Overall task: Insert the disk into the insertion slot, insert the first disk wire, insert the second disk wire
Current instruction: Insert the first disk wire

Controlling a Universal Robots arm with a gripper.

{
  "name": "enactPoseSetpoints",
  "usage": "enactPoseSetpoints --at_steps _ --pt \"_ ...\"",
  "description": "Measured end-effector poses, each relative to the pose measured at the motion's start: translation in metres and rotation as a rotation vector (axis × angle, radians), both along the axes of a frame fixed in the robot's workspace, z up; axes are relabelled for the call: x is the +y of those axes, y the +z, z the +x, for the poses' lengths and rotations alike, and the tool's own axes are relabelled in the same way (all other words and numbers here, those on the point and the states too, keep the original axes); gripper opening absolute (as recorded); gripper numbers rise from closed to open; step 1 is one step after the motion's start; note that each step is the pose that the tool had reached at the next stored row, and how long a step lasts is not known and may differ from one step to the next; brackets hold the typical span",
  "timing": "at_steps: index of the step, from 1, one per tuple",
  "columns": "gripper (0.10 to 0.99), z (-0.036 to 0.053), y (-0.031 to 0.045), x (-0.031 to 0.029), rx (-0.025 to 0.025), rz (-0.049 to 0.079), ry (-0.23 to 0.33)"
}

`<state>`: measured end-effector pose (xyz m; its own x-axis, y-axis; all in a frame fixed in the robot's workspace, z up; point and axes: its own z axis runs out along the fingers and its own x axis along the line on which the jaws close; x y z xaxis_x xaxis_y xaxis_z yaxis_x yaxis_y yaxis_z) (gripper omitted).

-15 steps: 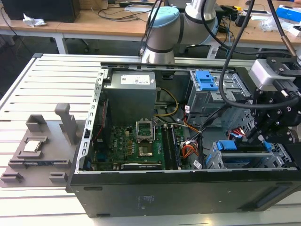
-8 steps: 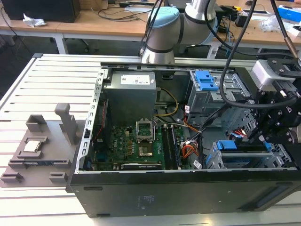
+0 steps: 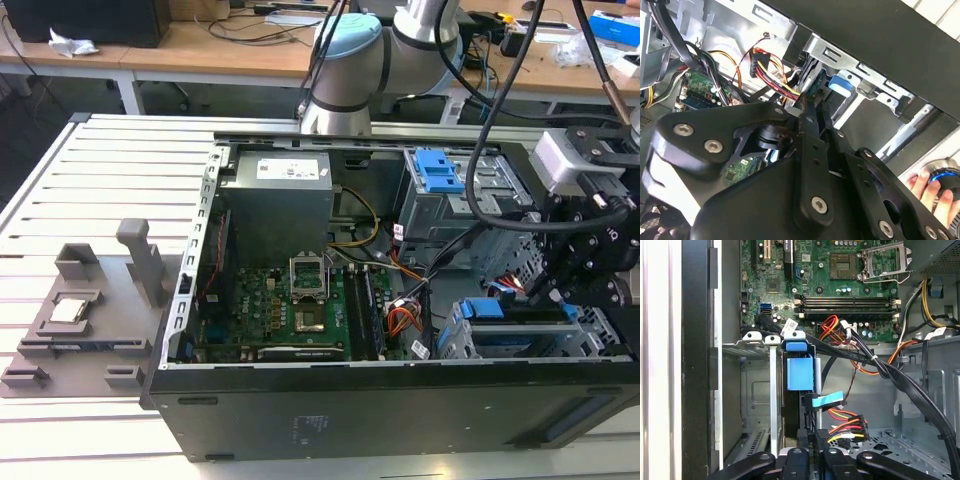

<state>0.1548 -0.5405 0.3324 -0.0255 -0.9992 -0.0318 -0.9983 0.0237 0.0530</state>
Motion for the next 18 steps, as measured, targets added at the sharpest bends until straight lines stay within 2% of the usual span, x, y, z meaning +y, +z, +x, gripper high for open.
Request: enactPoseSetpoints --at_steps 1,2,3,4,7,10,13,14,15,16,18 --pt "0.18 0.0 0.0001 0.0 0.0002 -0.001 0.0" --pt "0.235 0.0 0.0006 0.0 0.0001 -0.001 0.0" --pt "0.235 0.0 0.0011 -0.0001 0.0001 -0.003 0.0" --pt "0.306 0.0 0.001 -0.0001 0.0 -0.003 0.0" --pt "0.306 0.0 0.0076 0.0 0.0001 -0.003 0.0" --pt "0.306 0.0 0.0194 0.0 0.0001 -0.003 0.0" --pt "0.306 0.0 0.0253 0.0003 0.0 -0.002 0.0" --pt "0.29 0.0 0.026 0.0004 0.0001 -0.003 0.0" --pt "0.227 0.0 0.0268 0.0004 0.0001 -0.002 0.0" --pt "0.227 0.0 0.0276 0.0004 0.0001 -0.002 0.0" --pt "0.106 0.0 0.0305 0.0004 0.0001 -0.002 0.0"
